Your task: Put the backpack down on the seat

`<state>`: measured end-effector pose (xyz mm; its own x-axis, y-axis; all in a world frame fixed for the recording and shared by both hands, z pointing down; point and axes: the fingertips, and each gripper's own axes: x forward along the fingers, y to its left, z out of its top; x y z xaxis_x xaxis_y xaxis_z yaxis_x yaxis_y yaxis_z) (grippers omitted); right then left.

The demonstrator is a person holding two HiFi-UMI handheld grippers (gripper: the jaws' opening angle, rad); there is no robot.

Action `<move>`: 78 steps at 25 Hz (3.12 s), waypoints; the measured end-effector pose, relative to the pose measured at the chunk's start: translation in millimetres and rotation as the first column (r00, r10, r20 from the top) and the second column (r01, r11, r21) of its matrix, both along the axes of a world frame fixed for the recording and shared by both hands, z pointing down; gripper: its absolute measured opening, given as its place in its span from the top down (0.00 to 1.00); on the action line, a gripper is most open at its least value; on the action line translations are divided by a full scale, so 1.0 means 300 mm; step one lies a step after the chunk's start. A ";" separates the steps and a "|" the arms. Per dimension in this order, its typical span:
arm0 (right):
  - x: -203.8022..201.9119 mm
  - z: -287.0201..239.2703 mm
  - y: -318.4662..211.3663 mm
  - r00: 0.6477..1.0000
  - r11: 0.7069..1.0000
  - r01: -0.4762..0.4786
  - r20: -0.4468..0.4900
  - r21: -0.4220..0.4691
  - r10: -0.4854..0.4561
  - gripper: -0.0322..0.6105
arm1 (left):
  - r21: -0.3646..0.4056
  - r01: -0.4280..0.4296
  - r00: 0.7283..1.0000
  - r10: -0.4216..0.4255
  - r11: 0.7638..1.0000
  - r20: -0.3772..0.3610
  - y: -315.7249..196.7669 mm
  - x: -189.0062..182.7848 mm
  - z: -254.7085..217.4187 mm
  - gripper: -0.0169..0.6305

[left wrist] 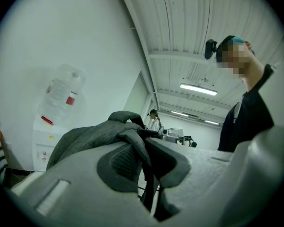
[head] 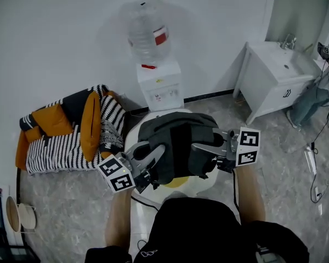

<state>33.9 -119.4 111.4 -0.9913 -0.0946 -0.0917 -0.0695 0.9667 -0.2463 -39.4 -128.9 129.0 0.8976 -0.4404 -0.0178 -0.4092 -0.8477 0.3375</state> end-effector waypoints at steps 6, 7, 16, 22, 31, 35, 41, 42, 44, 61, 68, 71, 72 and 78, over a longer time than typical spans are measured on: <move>-0.014 0.006 -0.091 1.000 0.999 0.006 -0.002 -0.050 -0.006 0.89 | -0.028 0.007 1.000 -0.007 1.000 0.007 -0.089 -0.014 0.002 0.91; -0.026 0.009 -0.099 1.000 0.999 0.010 -0.009 -0.052 -0.010 0.89 | -0.033 0.008 1.000 -0.007 0.999 0.004 -0.098 -0.026 0.005 0.91; -0.111 0.042 -0.176 0.999 0.997 0.013 -0.045 -0.080 -0.017 0.89 | -0.069 0.009 1.000 -0.010 0.998 -0.016 -0.168 -0.109 0.043 0.91; -0.135 0.089 -0.213 0.999 0.991 -0.006 -0.049 -0.135 -0.001 0.89 | -0.108 -0.004 1.000 0.003 0.994 -0.004 -0.209 -0.133 0.080 0.91; -0.148 0.170 -0.221 0.998 0.979 -0.030 -0.060 -0.202 0.018 0.89 | -0.198 -0.017 1.000 0.012 0.980 -0.024 -0.217 -0.142 0.169 0.90; -0.147 0.202 -0.224 0.997 0.974 -0.035 -0.074 -0.224 0.018 0.89 | -0.228 -0.025 0.999 0.017 0.973 -0.035 -0.219 -0.140 0.201 0.90; -0.152 0.290 -0.178 0.995 0.961 -0.050 -0.099 -0.273 0.024 0.89 | -0.281 -0.023 0.999 0.012 0.959 -0.039 -0.170 -0.143 0.283 0.91; -0.151 0.304 -0.176 0.994 0.958 -0.054 -0.105 -0.283 0.025 0.89 | -0.289 -0.023 0.999 0.012 0.957 -0.040 -0.168 -0.142 0.295 0.91; -0.149 0.332 -0.178 0.993 0.952 -0.062 -0.117 -0.301 0.028 0.89 | -0.307 -0.022 0.999 0.009 0.951 -0.043 -0.168 -0.141 0.320 0.91; -0.154 0.663 -0.155 0.979 0.874 -0.098 -0.202 -0.476 0.000 0.89 | -0.449 -0.003 1.000 -0.004 0.893 -0.015 -0.143 -0.137 0.636 0.91; -0.180 0.811 -0.119 0.960 0.853 -0.112 -0.277 -0.510 -0.039 0.89 | -0.498 0.009 1.000 -0.013 0.867 -0.004 -0.127 -0.162 0.761 0.90; -0.178 0.856 -0.119 0.964 0.842 -0.106 -0.263 -0.529 -0.044 0.89 | -0.516 0.020 1.000 -0.020 0.856 0.005 -0.123 -0.162 0.812 0.90; -0.180 0.875 -0.119 0.964 0.840 -0.103 -0.261 -0.533 -0.048 0.89 | -0.522 0.024 1.000 -0.022 0.853 0.010 -0.122 -0.164 0.833 0.90; -0.200 1.011 -0.077 0.962 0.807 -0.122 -0.270 -0.578 -0.048 0.89 | -0.569 0.039 0.999 -0.034 0.822 0.019 -0.082 -0.176 0.968 0.90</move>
<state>-26.1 -142.5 414.6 -0.9642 -0.0831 0.2517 -0.2454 0.6386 -0.7293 -92.3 -153.4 419.3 0.8799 -0.4024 0.2528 -0.4404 -0.4905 0.7520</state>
